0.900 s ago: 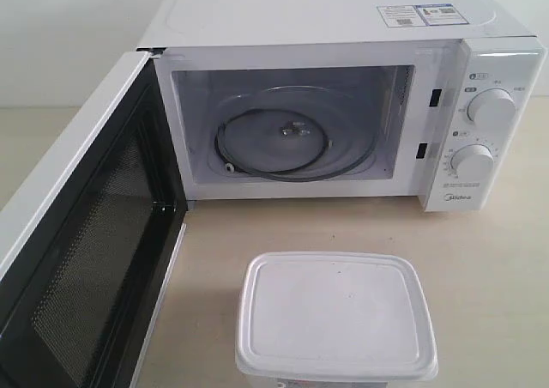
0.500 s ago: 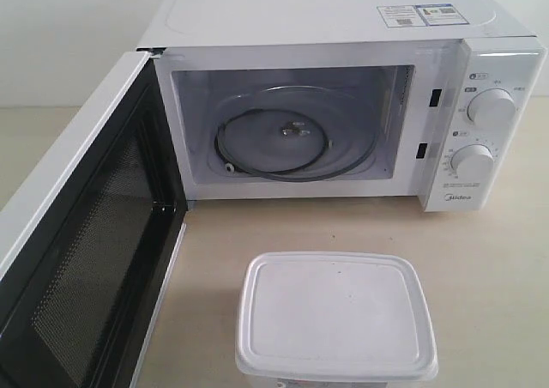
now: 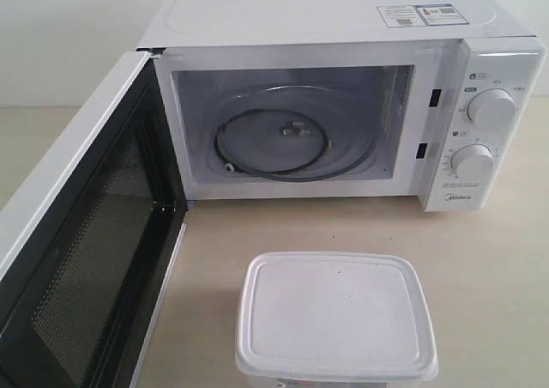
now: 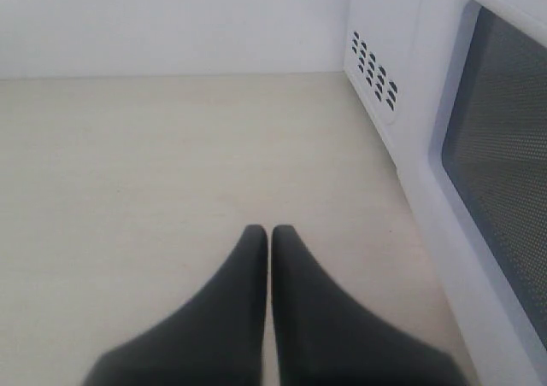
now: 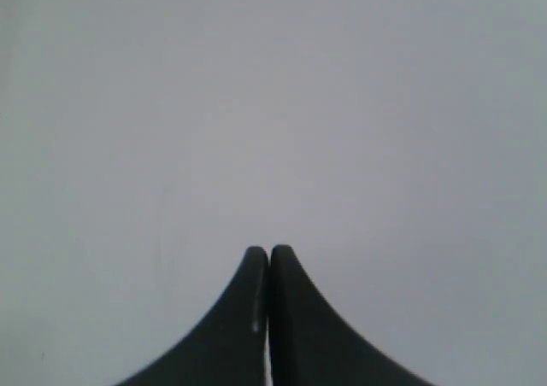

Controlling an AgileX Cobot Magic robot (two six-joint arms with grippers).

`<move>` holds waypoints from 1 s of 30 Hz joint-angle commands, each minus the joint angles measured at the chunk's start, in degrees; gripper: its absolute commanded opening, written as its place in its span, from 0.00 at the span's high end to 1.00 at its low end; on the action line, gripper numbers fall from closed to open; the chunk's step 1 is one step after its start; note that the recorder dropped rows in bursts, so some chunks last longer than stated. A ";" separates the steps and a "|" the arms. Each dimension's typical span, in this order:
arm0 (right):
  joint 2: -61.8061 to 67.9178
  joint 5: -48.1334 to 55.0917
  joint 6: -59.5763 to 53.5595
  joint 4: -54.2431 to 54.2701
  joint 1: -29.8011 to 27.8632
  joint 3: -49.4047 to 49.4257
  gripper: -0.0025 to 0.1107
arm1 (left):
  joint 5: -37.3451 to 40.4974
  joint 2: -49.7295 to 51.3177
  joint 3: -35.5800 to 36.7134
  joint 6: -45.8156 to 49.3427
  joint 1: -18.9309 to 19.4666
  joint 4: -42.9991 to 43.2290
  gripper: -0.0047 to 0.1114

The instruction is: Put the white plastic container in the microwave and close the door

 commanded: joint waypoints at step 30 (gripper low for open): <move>22.81 69.34 -42.56 72.61 0.15 -6.15 0.98 | -0.07 -0.10 0.19 -0.23 -0.34 -0.39 0.93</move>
